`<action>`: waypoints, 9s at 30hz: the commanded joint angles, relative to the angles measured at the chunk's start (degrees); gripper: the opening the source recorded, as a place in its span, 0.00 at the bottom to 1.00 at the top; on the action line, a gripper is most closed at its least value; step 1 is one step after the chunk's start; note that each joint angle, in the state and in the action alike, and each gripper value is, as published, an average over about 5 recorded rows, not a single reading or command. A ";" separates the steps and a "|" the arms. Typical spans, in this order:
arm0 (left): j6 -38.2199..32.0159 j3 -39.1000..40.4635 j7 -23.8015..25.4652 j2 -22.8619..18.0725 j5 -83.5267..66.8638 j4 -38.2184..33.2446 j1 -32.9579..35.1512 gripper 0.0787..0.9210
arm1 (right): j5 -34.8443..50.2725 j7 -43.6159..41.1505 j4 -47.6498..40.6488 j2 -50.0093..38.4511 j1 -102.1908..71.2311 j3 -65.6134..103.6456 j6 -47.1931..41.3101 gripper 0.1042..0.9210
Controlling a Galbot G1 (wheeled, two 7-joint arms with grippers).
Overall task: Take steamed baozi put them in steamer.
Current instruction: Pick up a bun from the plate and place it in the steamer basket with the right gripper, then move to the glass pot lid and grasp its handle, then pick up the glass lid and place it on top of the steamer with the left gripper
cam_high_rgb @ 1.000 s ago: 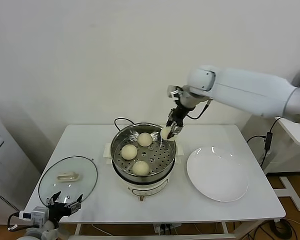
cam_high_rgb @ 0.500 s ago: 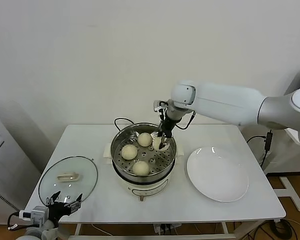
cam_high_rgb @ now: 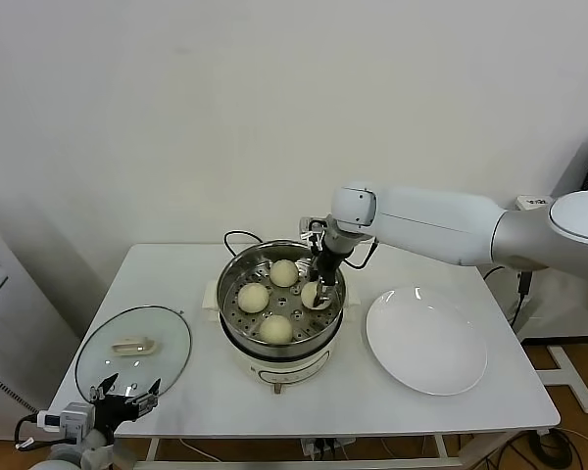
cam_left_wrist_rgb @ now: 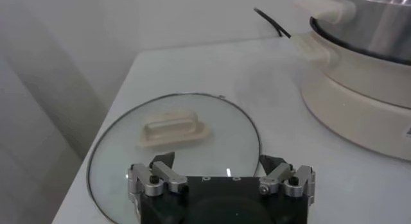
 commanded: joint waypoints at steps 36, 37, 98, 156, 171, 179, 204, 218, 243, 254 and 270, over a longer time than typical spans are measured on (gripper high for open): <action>-1.73 -0.28 -0.15 0.32 -1.48 -0.43 -0.57 0.88 | 19.50 30.74 10.84 -33.25 -53.35 74.86 28.15 0.88; -1.96 -0.22 -0.17 0.34 -1.44 -0.43 -0.57 0.88 | 18.41 32.06 11.59 -33.05 -57.05 78.37 29.01 0.88; -43.90 -6.58 -10.52 -6.60 103.62 37.98 -17.23 0.88 | -12.45 44.03 14.14 -3.60 -100.70 118.44 35.09 0.88; -28.62 -2.79 6.48 6.11 79.57 11.92 -18.77 0.03 | -11.98 43.75 16.67 -5.36 -99.56 119.62 32.71 0.88; -3.26 13.96 17.13 8.83 82.76 -4.15 -22.90 0.03 | -12.43 43.29 16.17 -6.01 -98.54 119.23 31.94 0.88; 2.99 25.17 19.01 6.12 87.40 -4.81 -29.72 0.03 | -12.78 43.36 16.10 -5.97 -98.37 119.04 31.95 0.88; 2.16 39.44 18.54 -5.81 95.97 5.35 -40.55 0.03 | -12.99 43.59 15.79 -5.56 -98.25 118.75 31.75 0.88; 2.00 42.30 18.45 -9.57 97.38 10.18 -42.91 0.03 | -13.34 43.54 14.25 -5.11 -97.34 118.71 31.87 0.88; 1.38 43.94 18.08 -11.29 98.57 12.70 -42.50 0.03 | -13.91 43.45 12.32 -4.57 -96.03 118.41 32.03 0.88; 0.92 43.94 17.63 -11.70 99.48 12.62 -41.78 0.03 | -13.92 43.47 12.25 -4.37 -96.06 118.57 32.06 0.88; 1.26 41.41 17.36 -10.81 93.83 7.05 -37.95 0.09 | -13.52 43.34 12.98 -4.19 -96.28 118.84 31.98 0.88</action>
